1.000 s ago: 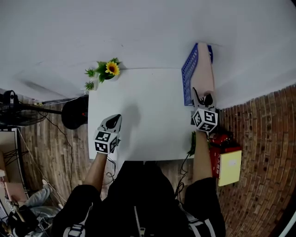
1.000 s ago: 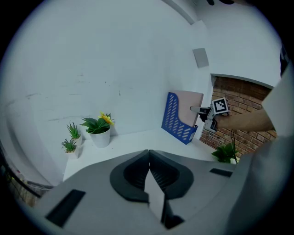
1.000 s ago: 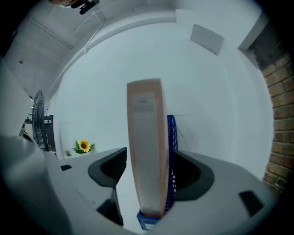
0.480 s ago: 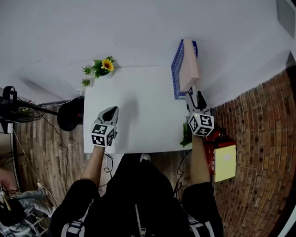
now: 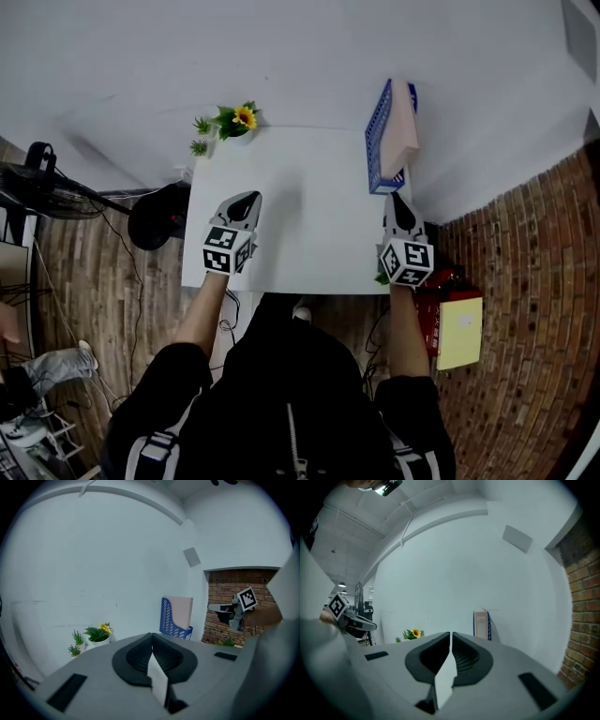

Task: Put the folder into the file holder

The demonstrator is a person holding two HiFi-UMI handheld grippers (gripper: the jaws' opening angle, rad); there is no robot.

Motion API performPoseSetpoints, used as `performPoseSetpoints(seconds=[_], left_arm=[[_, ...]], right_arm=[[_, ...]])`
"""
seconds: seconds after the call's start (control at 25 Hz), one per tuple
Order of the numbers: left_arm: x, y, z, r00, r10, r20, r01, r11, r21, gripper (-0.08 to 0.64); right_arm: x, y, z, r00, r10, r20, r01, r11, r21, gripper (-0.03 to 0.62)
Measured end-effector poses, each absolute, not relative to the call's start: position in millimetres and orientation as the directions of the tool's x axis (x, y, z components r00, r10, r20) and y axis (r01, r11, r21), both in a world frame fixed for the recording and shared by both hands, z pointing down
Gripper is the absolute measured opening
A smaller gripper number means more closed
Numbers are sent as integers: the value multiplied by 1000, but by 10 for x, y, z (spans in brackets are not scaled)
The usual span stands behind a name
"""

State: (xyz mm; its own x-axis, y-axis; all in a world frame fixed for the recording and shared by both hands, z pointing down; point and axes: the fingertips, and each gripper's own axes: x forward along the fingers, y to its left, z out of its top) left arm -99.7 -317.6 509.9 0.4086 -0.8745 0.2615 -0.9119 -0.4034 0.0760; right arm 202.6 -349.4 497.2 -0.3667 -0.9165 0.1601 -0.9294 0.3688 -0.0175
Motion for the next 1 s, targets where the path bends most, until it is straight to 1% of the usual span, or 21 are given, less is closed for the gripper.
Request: performPoseSetpoints(seconds=[0.12,0.44,1.0], left_arm=[[-1010,-3124,4983,404,-884,237,-914,-400,66,25],[-1012,-3041,4783,396,-898,193,-918,-393,55,25],[-918,-3023,4782,405,-895,187,-914,-402,57,25]], right_arm=[[1883,-3348,4869,-387,-911,144,-921,389,-14,8],[1653,-3139,4595,-408,-906,111,-912,411,8,8],[1723,-3031,4623,-399,-908,125,-916,402,-1,6]])
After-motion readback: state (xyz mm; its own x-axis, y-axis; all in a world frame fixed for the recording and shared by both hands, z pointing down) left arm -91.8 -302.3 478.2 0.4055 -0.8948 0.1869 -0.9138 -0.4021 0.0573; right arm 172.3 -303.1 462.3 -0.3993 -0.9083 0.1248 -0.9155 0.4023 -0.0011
